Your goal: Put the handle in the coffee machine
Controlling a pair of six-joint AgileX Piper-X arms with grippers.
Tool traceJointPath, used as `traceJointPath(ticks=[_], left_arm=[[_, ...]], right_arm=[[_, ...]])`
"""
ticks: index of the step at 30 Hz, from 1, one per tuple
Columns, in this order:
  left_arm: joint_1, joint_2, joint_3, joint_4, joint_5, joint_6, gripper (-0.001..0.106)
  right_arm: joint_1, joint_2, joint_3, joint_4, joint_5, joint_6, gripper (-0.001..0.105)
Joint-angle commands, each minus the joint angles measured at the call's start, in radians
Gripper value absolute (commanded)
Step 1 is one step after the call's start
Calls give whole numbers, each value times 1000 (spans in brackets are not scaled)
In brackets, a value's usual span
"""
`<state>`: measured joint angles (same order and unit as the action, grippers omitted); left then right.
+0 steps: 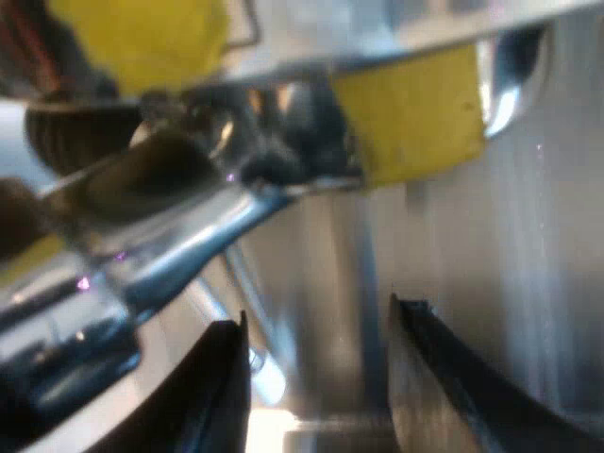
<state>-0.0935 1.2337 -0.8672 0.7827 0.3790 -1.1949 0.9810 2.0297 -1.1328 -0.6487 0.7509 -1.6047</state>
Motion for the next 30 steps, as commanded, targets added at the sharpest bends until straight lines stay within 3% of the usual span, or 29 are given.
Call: traceJointPath(ticks=[1,8,13,17,19,26,30], left_arm=[[-8,-21,10,21,4,-11,0],[-8,-62,14,-12,-2,-47,0],[-8,-62,14,-30,-10,-65,0],[-8,-62,14,-37,-10,-70,0],[-8,-62,14,-37,-8,-112,0],[-75,-86,14,-37,-14,-154,0],[-134,-112,14,-37,-69,-186,0]], right_arm=[[0,-63,39,109,-129,52,39],[11,-149,151,109,-183,61,39],[42,-290,287,147,-209,64,39],[60,-377,348,236,-220,110,39],[68,-442,385,296,-261,144,39],[114,-633,431,494,-307,144,39],[148,-744,431,633,-309,144,39]])
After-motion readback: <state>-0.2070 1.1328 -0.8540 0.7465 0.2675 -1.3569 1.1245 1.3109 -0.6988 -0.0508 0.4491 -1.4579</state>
